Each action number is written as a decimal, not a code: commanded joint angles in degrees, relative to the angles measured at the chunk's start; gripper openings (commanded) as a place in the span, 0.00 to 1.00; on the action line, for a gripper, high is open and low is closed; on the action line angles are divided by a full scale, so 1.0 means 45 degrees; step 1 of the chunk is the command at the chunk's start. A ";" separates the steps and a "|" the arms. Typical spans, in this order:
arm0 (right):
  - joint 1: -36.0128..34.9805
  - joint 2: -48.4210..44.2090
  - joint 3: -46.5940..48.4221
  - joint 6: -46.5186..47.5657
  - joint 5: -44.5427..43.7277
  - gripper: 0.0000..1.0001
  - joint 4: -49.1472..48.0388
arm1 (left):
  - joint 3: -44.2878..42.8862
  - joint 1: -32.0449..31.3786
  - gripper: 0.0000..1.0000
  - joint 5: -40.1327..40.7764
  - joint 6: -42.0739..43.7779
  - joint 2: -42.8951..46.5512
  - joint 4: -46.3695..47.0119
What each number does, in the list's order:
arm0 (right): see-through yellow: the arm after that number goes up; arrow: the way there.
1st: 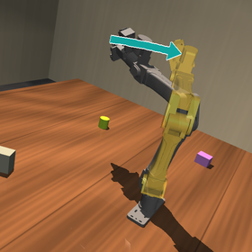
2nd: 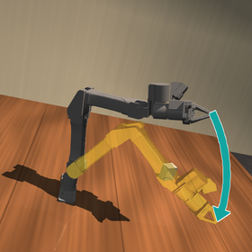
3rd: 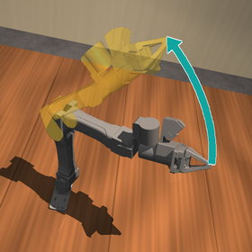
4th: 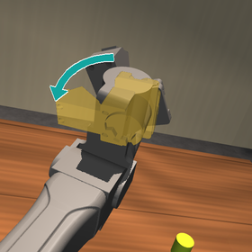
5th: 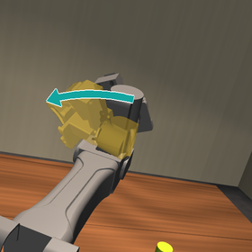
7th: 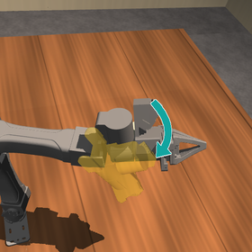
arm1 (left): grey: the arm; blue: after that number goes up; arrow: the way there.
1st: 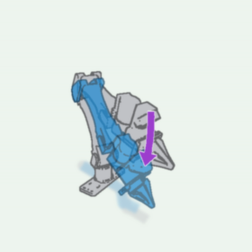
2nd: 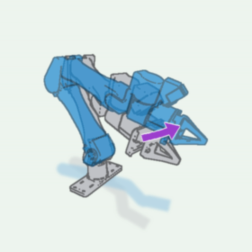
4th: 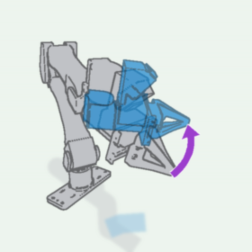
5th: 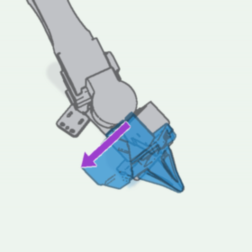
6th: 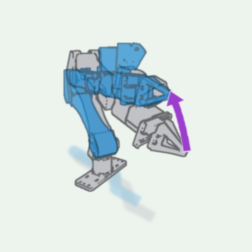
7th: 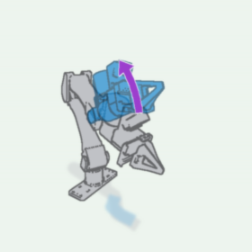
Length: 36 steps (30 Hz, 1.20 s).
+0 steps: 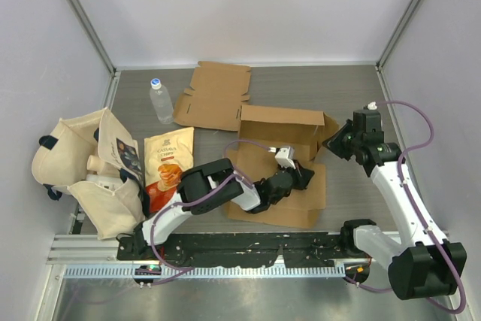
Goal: Fold the paper box
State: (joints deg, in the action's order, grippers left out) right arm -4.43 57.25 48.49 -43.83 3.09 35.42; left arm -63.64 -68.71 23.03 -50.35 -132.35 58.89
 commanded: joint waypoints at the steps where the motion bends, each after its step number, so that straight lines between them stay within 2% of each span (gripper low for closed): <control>1: 0.0007 -0.0845 -0.0651 -0.1174 0.1615 0.01 -0.1130 | -0.0038 0.0112 0.00 0.0139 0.0210 -0.0334 -0.0841; 4: -0.0071 -0.1470 -0.2078 -0.2288 0.1676 0.01 -0.2477 | -0.0156 0.0073 0.00 -0.0583 0.0952 -0.0178 -0.0666; 7: -0.0149 -0.1532 -0.2318 -0.2096 0.1189 0.01 -0.2871 | 0.0331 -0.0199 0.13 -0.0625 0.1947 0.0387 -0.0159; 8: -0.0169 -0.1377 -0.2241 -0.1979 0.1072 0.01 -0.2774 | 0.0662 -0.0413 0.21 -0.0605 0.2685 0.0582 -0.0042; 10: -0.0169 -0.1259 -0.1988 -0.1413 0.1032 0.01 -0.2598 | 0.1015 -0.0629 0.32 -0.0334 0.3353 0.1304 0.0057; 13: -0.0188 -0.1200 -0.1772 -0.0807 0.0953 0.01 -0.2538 | 0.1815 -0.0962 0.39 -0.0176 0.4525 0.2356 0.0135; 14: -0.0188 -0.1122 -0.1714 -0.0709 0.1031 0.01 -0.2539 | 0.2165 -0.1078 0.44 0.0076 0.4838 0.2632 0.0116; 18: -0.0208 -0.0849 -0.1421 -0.0260 0.1187 0.01 -0.2247 | 0.2365 -0.1138 0.51 0.1326 0.6185 0.3785 -0.0742; 22: -0.0208 -0.0809 -0.1381 -0.0337 0.1343 0.01 -0.2382 | 0.1877 -0.1138 0.57 0.2207 0.7591 0.3690 -0.0569; 25: -0.0227 -0.0809 -0.1206 -0.0376 0.1402 0.01 -0.2247 | 0.1467 -0.1119 0.67 0.2888 0.7848 0.3320 0.0153; 29: -0.0324 -0.0790 -0.1049 -0.0396 0.1461 0.01 -0.2129 | 0.0200 -0.0749 0.70 0.3594 0.8064 0.2675 0.0098; 32: -0.0364 -0.0731 -0.0971 -0.0337 0.1558 0.01 -0.2090 | -0.0349 -0.0359 0.70 0.2913 0.8141 0.2343 0.0018; 34: -0.0403 -0.0692 -0.0893 -0.0279 0.1695 0.01 -0.2089 | -0.0526 -0.0124 0.67 0.2347 0.8180 0.2186 0.0038; 36: -0.0442 -0.0614 -0.0854 -0.0240 0.2045 0.01 -0.2225 | -0.0702 0.0189 0.56 0.1622 0.8258 0.2107 -0.0078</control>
State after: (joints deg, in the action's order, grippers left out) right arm -5.87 54.08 41.36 -45.34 8.91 27.66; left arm -64.23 -70.52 33.80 -15.62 -121.82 56.36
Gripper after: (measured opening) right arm 0.045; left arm 0.660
